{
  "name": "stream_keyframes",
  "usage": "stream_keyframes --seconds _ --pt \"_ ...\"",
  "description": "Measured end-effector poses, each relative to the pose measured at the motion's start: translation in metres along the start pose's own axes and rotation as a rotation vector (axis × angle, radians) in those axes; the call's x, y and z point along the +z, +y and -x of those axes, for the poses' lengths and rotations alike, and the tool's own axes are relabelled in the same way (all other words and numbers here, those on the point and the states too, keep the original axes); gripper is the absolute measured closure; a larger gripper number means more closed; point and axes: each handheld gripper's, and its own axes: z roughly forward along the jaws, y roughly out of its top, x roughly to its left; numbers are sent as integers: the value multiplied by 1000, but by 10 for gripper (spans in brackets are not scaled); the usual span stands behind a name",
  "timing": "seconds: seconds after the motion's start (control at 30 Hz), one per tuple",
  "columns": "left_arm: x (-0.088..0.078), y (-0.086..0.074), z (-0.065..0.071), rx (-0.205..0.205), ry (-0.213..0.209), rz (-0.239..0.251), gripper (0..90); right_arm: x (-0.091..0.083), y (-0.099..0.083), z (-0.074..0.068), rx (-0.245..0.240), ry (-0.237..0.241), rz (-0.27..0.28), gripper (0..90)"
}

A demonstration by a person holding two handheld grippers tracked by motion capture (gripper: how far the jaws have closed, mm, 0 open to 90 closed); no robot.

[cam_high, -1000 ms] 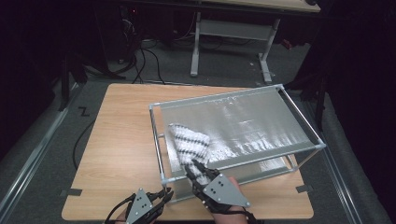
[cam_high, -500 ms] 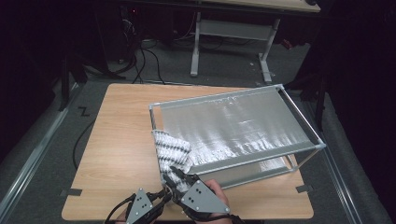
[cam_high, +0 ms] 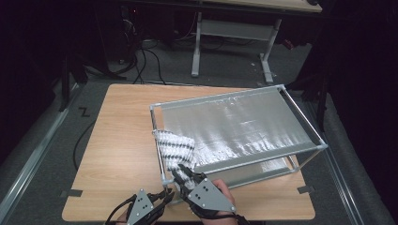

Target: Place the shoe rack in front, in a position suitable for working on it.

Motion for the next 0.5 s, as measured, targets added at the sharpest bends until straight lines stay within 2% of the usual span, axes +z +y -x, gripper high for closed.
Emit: stream_keyframes --seconds 0.13,0.23,0.5 --pt "0 0 0 1 0 0 803 -4 -3 7 3 -24 -6 733" --pt "0 0 0 0 0 1 803 -8 -7 17 15 -43 -10 732" --pt "0 0 0 -4 2 2 803 -21 -17 44 6 -108 -27 732"
